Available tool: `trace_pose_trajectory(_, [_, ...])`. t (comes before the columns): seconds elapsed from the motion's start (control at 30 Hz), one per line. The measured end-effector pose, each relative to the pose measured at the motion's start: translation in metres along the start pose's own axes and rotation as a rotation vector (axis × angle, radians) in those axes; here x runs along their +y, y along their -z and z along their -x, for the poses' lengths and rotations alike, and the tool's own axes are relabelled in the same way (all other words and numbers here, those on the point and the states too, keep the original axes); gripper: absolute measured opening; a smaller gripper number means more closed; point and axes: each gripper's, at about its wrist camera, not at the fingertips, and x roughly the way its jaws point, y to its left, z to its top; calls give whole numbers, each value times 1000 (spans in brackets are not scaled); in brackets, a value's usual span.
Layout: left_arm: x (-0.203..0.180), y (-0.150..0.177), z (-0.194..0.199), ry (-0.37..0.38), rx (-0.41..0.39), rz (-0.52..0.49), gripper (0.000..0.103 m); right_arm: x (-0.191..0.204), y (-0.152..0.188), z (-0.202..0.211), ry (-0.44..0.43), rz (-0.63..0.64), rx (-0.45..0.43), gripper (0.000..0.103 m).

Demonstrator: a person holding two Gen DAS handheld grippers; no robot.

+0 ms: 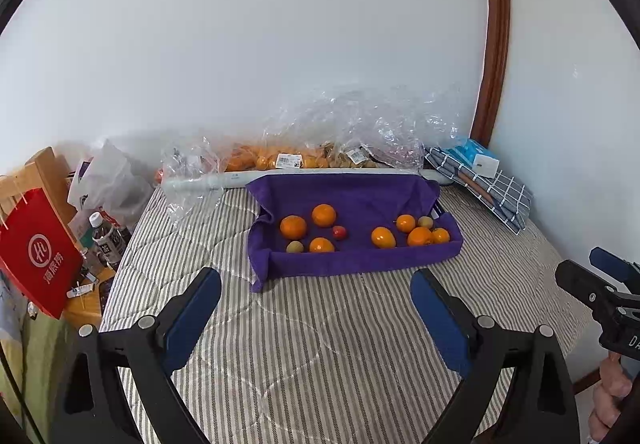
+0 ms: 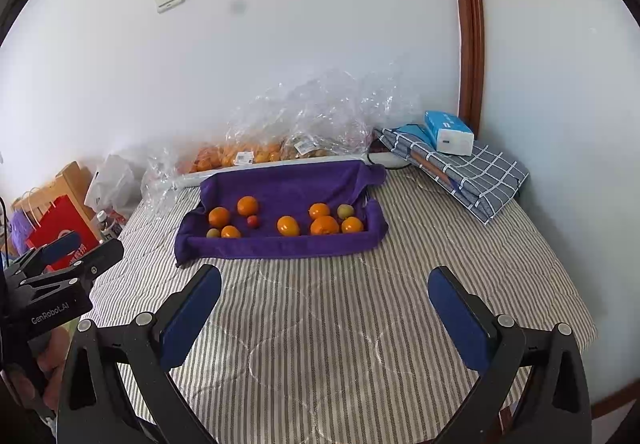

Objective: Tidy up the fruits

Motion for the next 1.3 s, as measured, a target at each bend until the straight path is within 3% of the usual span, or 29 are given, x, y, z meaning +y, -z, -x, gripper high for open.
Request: trace_pose_trajectory(1.3, [3,0,0,8,5,3,96,0,3,2,-5,0,3,102])
